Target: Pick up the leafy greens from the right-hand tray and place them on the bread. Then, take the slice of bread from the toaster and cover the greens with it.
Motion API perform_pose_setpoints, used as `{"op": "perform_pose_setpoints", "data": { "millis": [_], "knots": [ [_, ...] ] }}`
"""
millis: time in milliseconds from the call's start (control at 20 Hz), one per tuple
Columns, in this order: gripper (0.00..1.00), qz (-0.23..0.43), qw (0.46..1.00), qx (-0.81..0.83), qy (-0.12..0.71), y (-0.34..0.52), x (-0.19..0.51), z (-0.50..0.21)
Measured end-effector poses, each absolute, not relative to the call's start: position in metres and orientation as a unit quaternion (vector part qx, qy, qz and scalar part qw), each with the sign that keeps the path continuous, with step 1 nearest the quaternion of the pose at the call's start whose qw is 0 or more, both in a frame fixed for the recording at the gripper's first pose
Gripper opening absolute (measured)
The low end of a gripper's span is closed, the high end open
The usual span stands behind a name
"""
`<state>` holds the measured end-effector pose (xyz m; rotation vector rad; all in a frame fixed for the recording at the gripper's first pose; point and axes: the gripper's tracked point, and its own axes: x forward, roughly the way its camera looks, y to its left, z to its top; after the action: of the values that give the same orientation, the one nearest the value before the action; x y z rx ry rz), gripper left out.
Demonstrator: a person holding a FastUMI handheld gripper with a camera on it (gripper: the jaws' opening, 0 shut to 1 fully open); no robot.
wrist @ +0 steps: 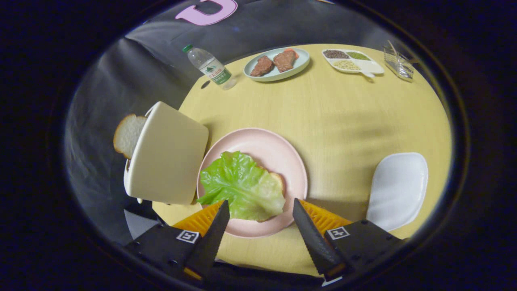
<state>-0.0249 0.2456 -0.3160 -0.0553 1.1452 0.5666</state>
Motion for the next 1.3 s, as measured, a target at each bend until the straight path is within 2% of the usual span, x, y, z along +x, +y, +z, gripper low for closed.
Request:
{"op": "perform_pose_setpoints", "data": {
  "millis": [50, 250, 750, 1100, 1300],
  "knots": [
    [1.00, 0.249, 0.816, -0.040, 0.520, 0.239, -0.019, -0.310],
    [1.00, 0.224, 0.851, -0.038, 0.474, 0.253, -0.015, -0.265],
    [1.00, 0.284, 0.883, -0.010, 0.374, 0.393, -0.017, -0.128],
    [0.99, 0.330, 0.876, -0.013, 0.351, 0.498, -0.048, -0.125],
    [0.99, 0.337, 0.873, -0.024, 0.352, 0.527, -0.061, -0.137]
  ]
}}
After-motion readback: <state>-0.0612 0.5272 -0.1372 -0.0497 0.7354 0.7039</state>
